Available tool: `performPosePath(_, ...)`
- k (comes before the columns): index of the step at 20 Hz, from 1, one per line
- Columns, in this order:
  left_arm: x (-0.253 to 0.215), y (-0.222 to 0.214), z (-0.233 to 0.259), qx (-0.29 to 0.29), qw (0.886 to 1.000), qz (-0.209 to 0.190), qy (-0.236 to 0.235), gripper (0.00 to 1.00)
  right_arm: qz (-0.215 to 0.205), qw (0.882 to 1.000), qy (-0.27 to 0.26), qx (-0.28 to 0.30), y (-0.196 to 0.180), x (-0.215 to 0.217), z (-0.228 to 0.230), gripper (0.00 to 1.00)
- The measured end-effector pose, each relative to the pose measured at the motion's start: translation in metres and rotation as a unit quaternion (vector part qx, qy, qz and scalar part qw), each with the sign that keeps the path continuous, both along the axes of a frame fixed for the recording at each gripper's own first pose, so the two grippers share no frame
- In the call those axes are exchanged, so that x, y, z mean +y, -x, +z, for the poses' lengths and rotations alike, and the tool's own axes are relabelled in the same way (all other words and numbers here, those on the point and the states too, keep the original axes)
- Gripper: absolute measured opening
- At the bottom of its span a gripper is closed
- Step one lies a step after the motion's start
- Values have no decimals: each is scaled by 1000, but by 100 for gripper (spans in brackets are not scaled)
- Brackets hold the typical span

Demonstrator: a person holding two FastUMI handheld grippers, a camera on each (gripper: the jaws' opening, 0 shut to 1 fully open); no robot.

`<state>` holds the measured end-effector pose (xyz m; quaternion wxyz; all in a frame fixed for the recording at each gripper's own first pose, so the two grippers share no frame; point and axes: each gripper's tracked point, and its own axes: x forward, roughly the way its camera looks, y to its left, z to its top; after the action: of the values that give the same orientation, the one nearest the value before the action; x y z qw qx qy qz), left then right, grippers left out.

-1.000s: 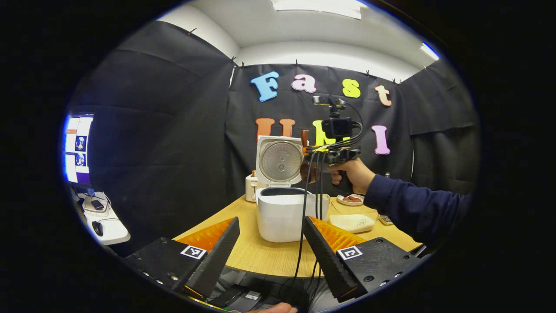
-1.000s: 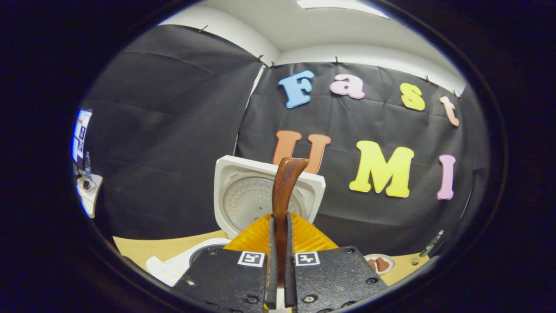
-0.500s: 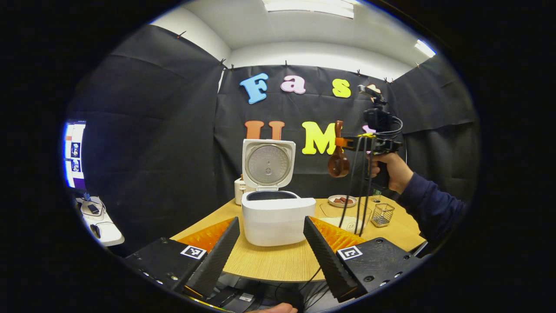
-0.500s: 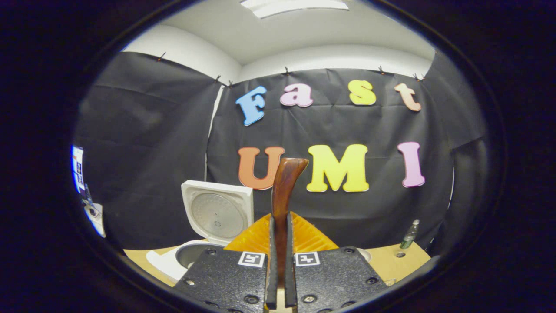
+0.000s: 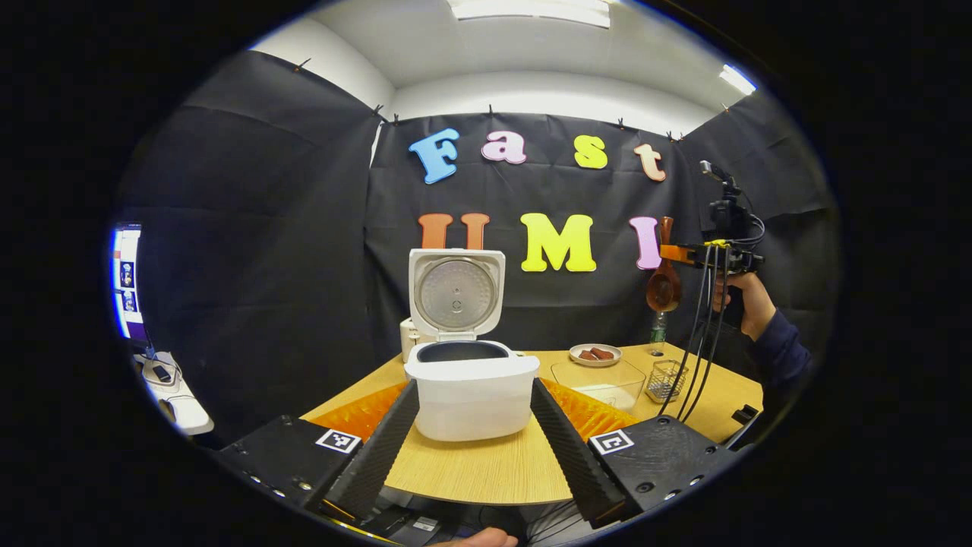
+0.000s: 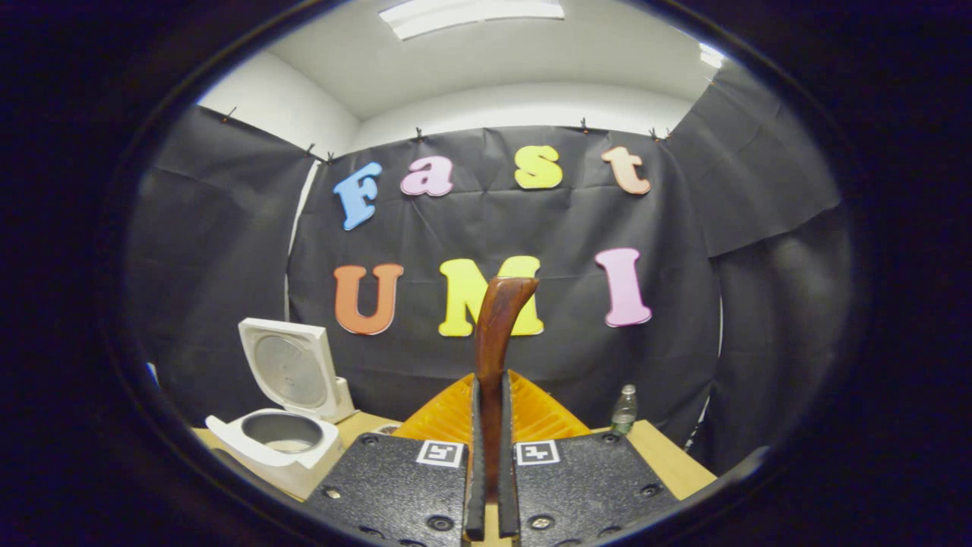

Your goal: Close the left gripper, press the button to open the rice cooker; take a wooden spoon from the chopstick holder with the right hand, scoop a spoonful of rice and pour it into the rice cooker, then put the wooden spoon back into the chopstick holder.

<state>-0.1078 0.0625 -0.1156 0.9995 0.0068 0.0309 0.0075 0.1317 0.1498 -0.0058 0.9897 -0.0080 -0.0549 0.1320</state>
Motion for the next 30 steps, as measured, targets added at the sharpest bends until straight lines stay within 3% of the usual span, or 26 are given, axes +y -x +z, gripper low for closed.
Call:
performPosePath(7, -1, -22, 10, 3, 1000, 15, -1, 94, -44, 998, -4, 46, -30, -65, -75, 13)
performPosePath(15, -9, -72, 30, -15, 999, 32, 5, 94, -27, 993, -52, 104, -48, -85, -164, 14)
performPosePath(18, -19, -97, 32, -15, 1000, 26, 10, 94, -21, 989, -74, 125, -53, -89, -182, 19)
performPosePath(19, -18, -105, 33, -14, 1000, 25, 12, 94, -37, 989, -69, 122, -55, -99, -181, 21)
performPosePath(22, -18, -127, 38, -8, 999, 29, 12, 94, -62, 992, -58, 94, -44, -114, -169, 77)
performPosePath(24, -15, -142, 46, -9, 999, 31, 8, 94, -74, 993, -40, 83, -30, -119, -157, 99)
performPosePath(25, -12, -148, 49, -8, 999, 35, 5, 94, -84, 993, -31, 78, -23, -123, -151, 95)
performPosePath(26, -8, -155, 53, -9, 999, 39, 1, 94, -85, 994, -24, 72, -15, -122, -144, 100)
performPosePath(30, 2, -185, 65, -10, 999, 37, -3, 94, -71, 995, -8, 68, 16, -118, -125, 100)
